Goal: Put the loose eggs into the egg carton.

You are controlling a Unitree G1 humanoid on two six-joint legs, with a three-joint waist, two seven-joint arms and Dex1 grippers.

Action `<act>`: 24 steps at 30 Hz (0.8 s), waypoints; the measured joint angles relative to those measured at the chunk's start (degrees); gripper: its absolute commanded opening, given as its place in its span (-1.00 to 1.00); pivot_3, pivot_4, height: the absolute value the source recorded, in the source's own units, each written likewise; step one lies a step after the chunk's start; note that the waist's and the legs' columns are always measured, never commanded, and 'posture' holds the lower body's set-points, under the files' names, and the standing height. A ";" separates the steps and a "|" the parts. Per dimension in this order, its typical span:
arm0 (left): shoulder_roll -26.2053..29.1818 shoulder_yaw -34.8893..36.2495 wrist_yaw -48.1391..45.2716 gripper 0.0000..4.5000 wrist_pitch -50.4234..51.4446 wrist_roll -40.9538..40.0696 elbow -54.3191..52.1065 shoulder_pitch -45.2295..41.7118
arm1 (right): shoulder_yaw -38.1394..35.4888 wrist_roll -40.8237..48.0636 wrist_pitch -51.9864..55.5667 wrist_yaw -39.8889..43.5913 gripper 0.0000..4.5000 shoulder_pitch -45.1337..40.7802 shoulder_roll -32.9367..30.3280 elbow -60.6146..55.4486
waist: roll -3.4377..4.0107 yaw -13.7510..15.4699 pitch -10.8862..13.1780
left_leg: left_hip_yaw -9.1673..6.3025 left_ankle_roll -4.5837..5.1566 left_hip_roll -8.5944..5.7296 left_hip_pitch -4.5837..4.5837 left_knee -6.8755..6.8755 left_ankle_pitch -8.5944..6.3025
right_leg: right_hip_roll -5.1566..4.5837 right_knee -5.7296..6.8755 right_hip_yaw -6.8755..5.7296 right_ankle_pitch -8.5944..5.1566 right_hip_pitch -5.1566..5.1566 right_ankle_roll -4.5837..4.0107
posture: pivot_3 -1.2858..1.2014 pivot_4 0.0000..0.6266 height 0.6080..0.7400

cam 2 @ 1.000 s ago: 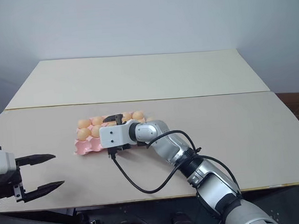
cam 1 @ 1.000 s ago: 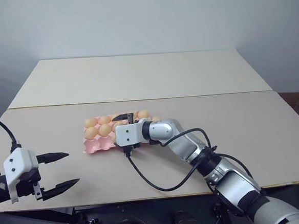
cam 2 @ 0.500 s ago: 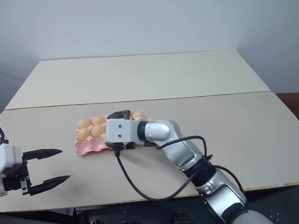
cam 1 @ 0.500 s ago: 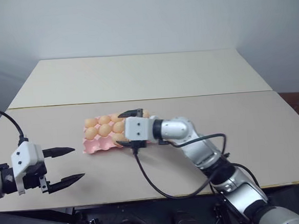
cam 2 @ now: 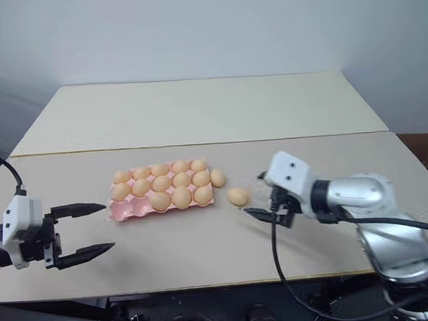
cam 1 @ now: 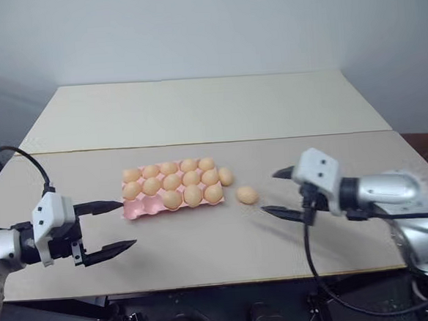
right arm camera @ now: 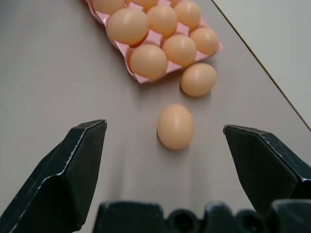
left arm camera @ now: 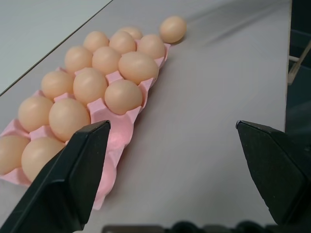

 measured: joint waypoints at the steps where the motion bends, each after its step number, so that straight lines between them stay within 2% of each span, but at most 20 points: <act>1: -0.01 -0.16 -0.11 1.00 0.00 -0.13 0.05 -0.33 | -0.81 0.81 0.45 -0.02 0.98 0.91 -0.90 -0.63 | 0.00 0.03 0.00 | 0.00 0.00 0.00 0.00 0.00 0.00 | 0.00 -0.01 0.00 0.00 0.00 0.00 | 0.03 -0.52 1.00; 8: -0.24 -1.93 -0.72 1.00 -0.21 -0.22 1.97 -2.72 | -2.66 4.36 2.24 -2.35 0.98 4.24 -5.29 -2.36 | 0.00 0.18 0.00 | 0.00 0.00 -0.02 -0.05 0.00 0.00 | -0.02 -0.06 0.00 -0.01 -0.01 0.01 | 0.03 -0.52 1.00; 16: -0.23 -2.21 -0.39 1.00 0.06 -0.74 1.79 -3.31 | -1.99 6.18 2.22 -6.59 0.98 5.42 -5.31 -3.20 | -0.01 0.31 0.00 | 0.00 0.00 -0.02 -0.07 0.00 0.00 | -0.02 -0.07 0.00 -0.01 -0.01 0.01 | 0.03 -0.52 1.00; 24: -0.93 -2.00 1.52 1.00 0.01 -0.87 -1.04 -1.45 | 0.47 6.64 0.02 -7.40 0.98 2.49 -7.55 0.46 | -0.01 0.24 0.00 | 0.00 0.00 -0.02 -0.05 0.00 0.00 | -0.02 -0.07 0.00 -0.01 -0.01 0.01 | 0.03 -0.52 1.00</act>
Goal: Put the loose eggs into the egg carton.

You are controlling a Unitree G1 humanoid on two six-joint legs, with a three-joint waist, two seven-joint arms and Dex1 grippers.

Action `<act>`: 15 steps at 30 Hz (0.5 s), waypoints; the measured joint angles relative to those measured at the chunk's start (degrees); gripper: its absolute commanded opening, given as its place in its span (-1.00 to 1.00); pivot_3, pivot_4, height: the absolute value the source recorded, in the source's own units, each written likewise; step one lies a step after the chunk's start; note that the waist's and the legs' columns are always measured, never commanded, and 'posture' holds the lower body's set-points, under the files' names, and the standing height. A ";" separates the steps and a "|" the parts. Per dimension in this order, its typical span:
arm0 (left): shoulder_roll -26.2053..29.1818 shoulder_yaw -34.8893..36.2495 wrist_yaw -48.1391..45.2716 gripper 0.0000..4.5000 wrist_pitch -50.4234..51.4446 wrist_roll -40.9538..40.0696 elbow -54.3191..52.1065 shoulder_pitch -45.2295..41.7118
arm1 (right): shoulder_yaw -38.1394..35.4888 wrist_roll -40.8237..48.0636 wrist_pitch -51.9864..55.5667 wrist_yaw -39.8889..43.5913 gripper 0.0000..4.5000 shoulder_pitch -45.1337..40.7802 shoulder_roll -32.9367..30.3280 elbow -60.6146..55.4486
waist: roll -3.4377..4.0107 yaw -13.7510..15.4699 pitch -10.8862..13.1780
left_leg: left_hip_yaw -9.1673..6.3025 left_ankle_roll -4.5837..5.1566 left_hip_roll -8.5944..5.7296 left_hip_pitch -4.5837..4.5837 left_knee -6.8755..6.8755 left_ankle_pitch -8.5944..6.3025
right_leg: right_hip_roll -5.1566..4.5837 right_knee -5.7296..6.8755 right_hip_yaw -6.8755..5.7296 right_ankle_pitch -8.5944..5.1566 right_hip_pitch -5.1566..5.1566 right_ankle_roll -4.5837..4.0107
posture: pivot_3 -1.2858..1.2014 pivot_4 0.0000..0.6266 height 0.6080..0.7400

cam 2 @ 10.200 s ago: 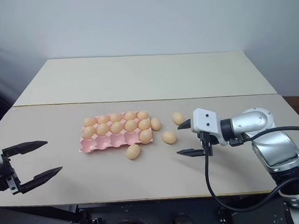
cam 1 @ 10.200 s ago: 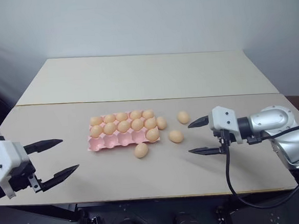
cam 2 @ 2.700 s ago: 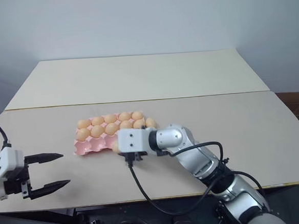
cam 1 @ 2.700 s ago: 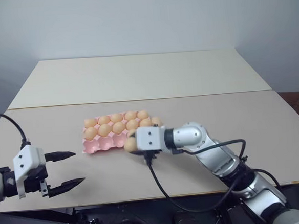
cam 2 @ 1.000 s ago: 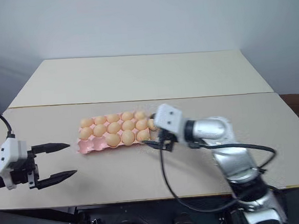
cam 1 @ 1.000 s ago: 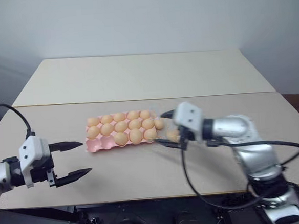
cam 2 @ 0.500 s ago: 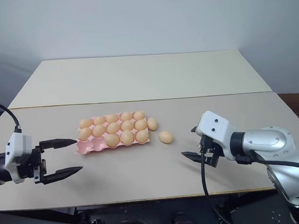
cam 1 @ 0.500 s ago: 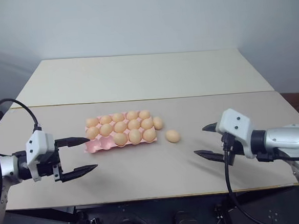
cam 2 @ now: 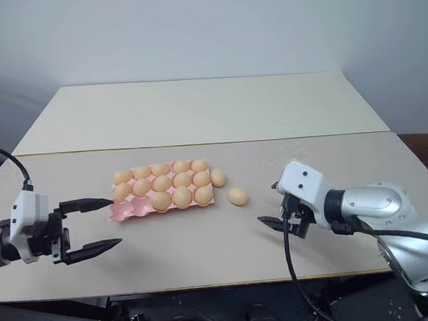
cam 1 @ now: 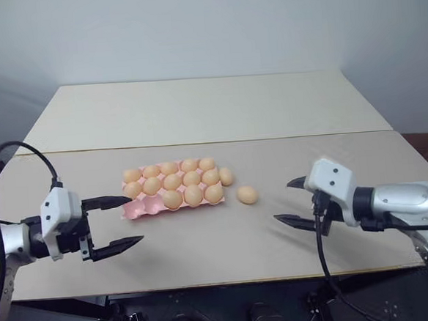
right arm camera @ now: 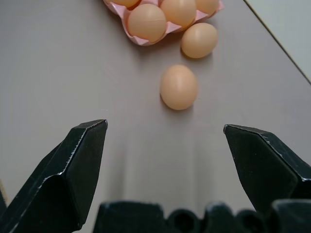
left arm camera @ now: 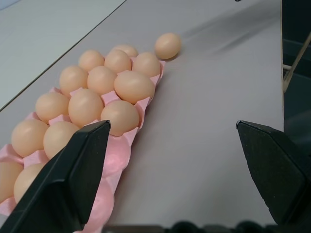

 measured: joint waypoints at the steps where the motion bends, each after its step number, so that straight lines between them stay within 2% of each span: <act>1: -0.14 0.01 0.19 1.00 0.00 -0.01 -0.28 0.22 | 0.51 -0.01 -0.05 -0.03 0.98 -0.65 -0.33 0.70 | 0.00 0.01 0.00 | 0.00 0.00 0.00 0.00 0.00 0.00 | 0.00 0.00 0.00 0.00 0.00 0.00 | 0.03 -0.52 1.00; 9: -1.10 -0.19 1.56 1.00 -0.23 0.32 -1.22 0.66 | 8.06 -1.56 -0.14 -1.49 0.98 -7.58 -0.31 7.48 | 0.00 -0.09 0.00 | 0.00 0.00 0.00 -0.02 0.00 0.00 | 0.00 0.01 0.01 0.00 -0.04 0.00 | 0.03 -0.52 1.00; 15: -1.89 -0.72 1.74 1.00 -0.32 0.62 -1.43 1.38 | 15.04 -4.67 0.16 -4.78 0.98 -13.56 3.17 13.12 | 0.00 -0.06 0.00 | 0.00 0.00 0.00 -0.03 0.00 0.00 | 0.00 0.02 0.01 0.00 -0.05 -0.01 | 0.03 -0.52 1.00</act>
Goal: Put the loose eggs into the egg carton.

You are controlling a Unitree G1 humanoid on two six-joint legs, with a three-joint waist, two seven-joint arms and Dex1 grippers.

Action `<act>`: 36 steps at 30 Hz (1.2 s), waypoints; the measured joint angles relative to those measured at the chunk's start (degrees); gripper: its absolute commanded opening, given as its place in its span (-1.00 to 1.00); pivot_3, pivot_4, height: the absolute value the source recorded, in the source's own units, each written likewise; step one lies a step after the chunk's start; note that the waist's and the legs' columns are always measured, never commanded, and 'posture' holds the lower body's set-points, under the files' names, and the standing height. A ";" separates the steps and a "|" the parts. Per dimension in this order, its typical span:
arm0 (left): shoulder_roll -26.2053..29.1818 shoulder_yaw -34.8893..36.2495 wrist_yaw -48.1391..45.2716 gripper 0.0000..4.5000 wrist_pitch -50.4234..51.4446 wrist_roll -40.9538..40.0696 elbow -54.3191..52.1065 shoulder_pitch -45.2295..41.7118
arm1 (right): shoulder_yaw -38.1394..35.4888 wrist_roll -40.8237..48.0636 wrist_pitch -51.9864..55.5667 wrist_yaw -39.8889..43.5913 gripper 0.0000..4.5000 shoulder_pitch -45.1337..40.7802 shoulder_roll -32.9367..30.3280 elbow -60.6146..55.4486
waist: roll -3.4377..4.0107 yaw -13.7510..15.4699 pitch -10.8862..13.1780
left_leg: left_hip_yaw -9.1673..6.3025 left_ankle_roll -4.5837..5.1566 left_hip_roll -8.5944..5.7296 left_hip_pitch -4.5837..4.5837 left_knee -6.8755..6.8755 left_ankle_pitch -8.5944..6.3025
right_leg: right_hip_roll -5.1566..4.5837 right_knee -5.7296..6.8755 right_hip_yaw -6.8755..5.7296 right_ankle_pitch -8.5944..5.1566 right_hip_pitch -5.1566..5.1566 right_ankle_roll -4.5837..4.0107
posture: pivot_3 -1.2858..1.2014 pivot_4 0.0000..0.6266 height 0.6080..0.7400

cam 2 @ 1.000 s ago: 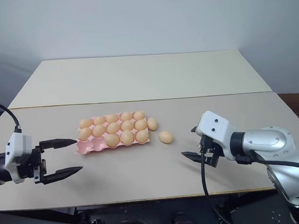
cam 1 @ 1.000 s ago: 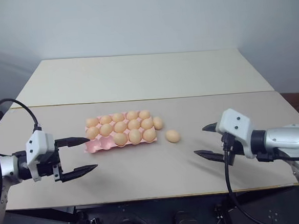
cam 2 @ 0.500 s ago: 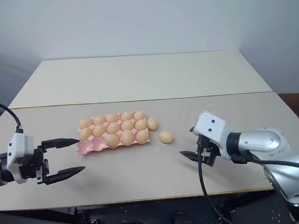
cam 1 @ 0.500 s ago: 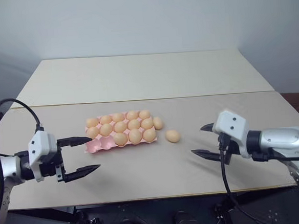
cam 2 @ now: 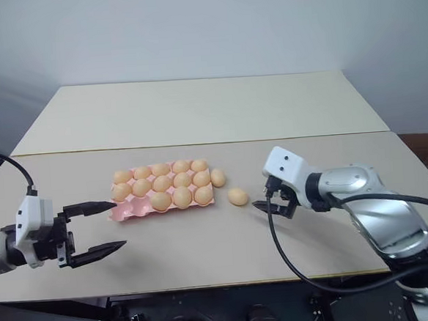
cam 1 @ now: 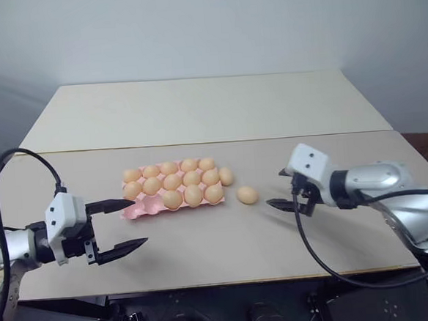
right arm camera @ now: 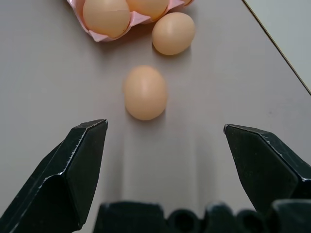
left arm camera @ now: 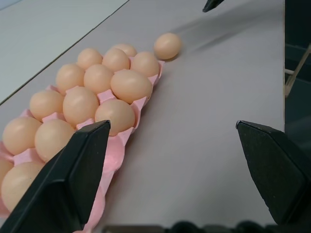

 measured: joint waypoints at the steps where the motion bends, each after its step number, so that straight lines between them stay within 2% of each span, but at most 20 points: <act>1: 0.00 -0.17 0.01 1.00 -0.01 0.28 0.07 -0.05 | 1.07 -0.55 0.03 -0.35 0.98 -0.70 0.55 0.97 | 0.00 0.00 0.00 | 0.00 0.00 0.00 -0.01 0.00 0.00 | 0.00 0.00 0.00 0.00 0.00 0.00 | 0.03 -0.52 1.00; 8: -0.03 -1.70 -0.02 1.00 -0.17 1.06 0.99 -2.16 | 10.82 -6.81 -3.64 -1.70 0.98 -5.68 6.57 10.28 | 0.00 -0.01 0.00 | 0.00 0.00 0.00 -0.02 0.00 0.00 | 0.00 0.01 0.00 0.00 -0.03 0.00 | 0.03 -0.52 1.00; 16: -0.02 -1.78 0.23 1.00 -0.16 1.46 0.58 -0.78 | 15.07 -11.82 -8.23 -1.53 0.98 -9.48 12.47 18.54 | 0.01 -0.08 0.00 | 0.00 0.00 0.00 -0.04 0.01 0.00 | 0.00 0.06 0.00 0.01 -0.06 -0.01 | 0.03 -0.52 1.00; 19: -0.01 -1.63 0.84 1.00 -0.16 1.84 0.53 0.04 | 15.51 -12.68 -9.66 -0.91 0.74 -9.49 13.32 20.31 | 0.01 0.06 0.00 | -0.01 0.00 0.00 -0.05 0.01 0.00 | -0.01 0.06 -0.01 0.01 -0.07 -0.01 | 0.03 -0.52 1.00; 24: -0.02 -1.52 1.71 1.00 -0.17 2.11 0.01 0.54 | 15.62 -13.87 -10.45 0.32 -0.05 -9.49 14.22 21.38 | 0.01 0.02 0.00 | -0.01 0.00 0.00 -0.04 0.01 0.00 | -0.01 0.07 -0.01 0.01 -0.06 -0.01 | 0.03 -0.52 1.00; 26: -0.02 -1.49 2.11 1.00 -0.21 2.26 -0.16 0.97 | 15.62 -14.31 -10.47 0.26 -0.25 -9.48 14.71 21.49 | 0.01 0.00 0.00 | -0.01 0.00 0.00 -0.04 0.01 0.00 | -0.01 0.07 -0.01 0.01 -0.06 -0.01 | 0.03 -0.52 1.00; 36: 0.69 1.31 2.13 1.00 -1.06 3.11 0.36 3.38 | 13.77 -15.36 -10.39 -0.43 -0.29 -8.34 15.24 17.16 | 0.01 -0.23 0.00 | 0.00 0.00 0.01 -0.02 0.01 0.00 | 0.00 0.09 0.00 0.01 -0.09 -0.01 | 0.03 -0.52 1.00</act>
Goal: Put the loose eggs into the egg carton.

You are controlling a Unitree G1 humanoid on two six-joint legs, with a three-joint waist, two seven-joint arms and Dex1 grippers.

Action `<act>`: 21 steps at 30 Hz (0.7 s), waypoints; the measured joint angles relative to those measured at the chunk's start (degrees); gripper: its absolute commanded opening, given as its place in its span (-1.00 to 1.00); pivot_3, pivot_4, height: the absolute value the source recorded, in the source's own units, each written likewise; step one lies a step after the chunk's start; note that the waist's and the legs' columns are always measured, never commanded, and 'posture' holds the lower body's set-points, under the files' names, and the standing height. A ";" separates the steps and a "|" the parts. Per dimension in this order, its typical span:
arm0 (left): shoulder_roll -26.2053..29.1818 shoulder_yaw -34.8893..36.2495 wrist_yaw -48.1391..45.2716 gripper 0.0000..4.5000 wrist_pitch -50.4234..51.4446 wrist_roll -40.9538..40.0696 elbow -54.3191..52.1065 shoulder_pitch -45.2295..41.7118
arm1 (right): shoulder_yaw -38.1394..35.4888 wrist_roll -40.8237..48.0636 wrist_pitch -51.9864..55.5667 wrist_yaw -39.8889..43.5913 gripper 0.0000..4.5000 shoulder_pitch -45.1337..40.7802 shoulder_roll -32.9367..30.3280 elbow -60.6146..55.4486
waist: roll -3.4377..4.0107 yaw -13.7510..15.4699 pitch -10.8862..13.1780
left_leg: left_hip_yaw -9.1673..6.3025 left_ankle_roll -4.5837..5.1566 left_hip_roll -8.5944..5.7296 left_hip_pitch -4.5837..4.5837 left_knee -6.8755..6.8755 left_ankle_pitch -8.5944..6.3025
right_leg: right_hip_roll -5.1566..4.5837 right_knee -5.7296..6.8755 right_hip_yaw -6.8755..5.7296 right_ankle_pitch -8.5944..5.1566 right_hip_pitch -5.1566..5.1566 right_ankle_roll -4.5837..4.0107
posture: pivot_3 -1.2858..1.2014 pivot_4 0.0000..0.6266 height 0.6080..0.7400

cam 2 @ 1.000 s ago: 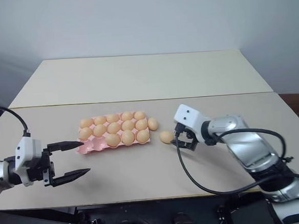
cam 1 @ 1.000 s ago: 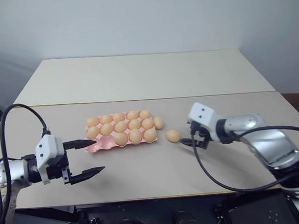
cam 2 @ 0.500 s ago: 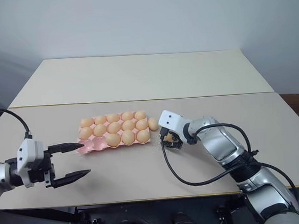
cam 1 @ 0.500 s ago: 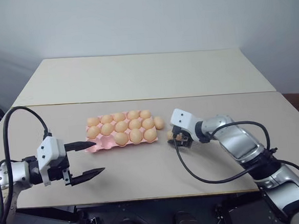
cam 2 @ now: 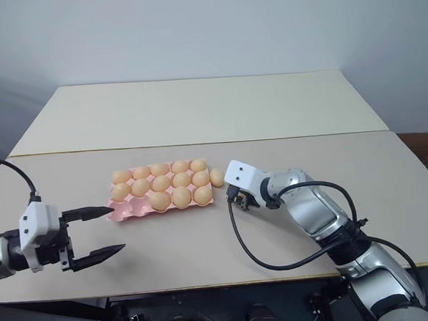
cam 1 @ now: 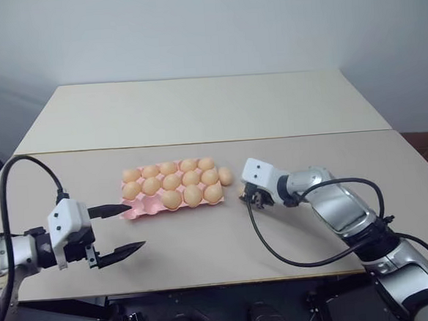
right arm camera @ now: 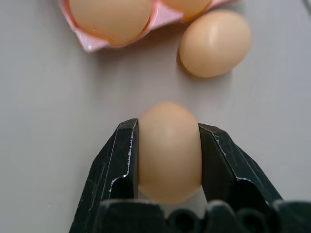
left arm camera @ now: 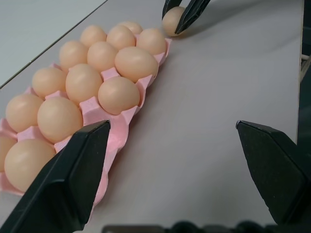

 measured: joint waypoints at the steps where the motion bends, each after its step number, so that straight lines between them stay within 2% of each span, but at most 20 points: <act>1: 0.42 1.00 -0.16 1.00 -0.10 0.16 0.48 0.98 | -1.32 0.47 0.17 -0.54 -0.29 -0.65 1.51 -0.54 | 0.00 -0.16 0.00 | 0.00 0.00 0.02 0.02 0.00 0.00 | 0.01 0.02 0.01 0.00 0.00 0.00 | 0.03 -0.52 1.00; 7: 2.27 6.03 -0.79 1.00 -0.16 0.37 2.99 3.58 | -5.20 3.15 0.27 -5.45 -0.29 -8.25 15.00 -1.79 | 0.00 -0.87 0.00 | -0.04 0.00 0.03 0.00 -0.01 0.00 | 0.00 0.03 -0.02 0.00 -0.01 0.00 | 0.03 -0.52 1.00; 16: 2.30 8.63 -0.83 1.00 0.48 0.21 1.97 8.20 | 0.38 2.99 -4.97 -9.27 -0.29 -9.24 30.38 5.72 | 0.00 -0.99 0.00 | -0.04 -0.01 0.03 -0.03 -0.02 0.01 | -0.03 0.05 -0.07 0.01 -0.04 -0.01 | 0.03 -0.52 1.00; 21: 1.65 9.48 -0.09 1.00 1.32 0.07 -0.13 10.18 | 3.43 1.89 -11.85 -10.09 -0.29 -9.46 35.82 12.23 | -0.01 -1.28 -0.01 | -0.04 -0.02 0.04 -0.01 -0.02 0.01 | -0.03 0.05 -0.07 0.01 -0.03 -0.01 | 0.03 -0.52 1.00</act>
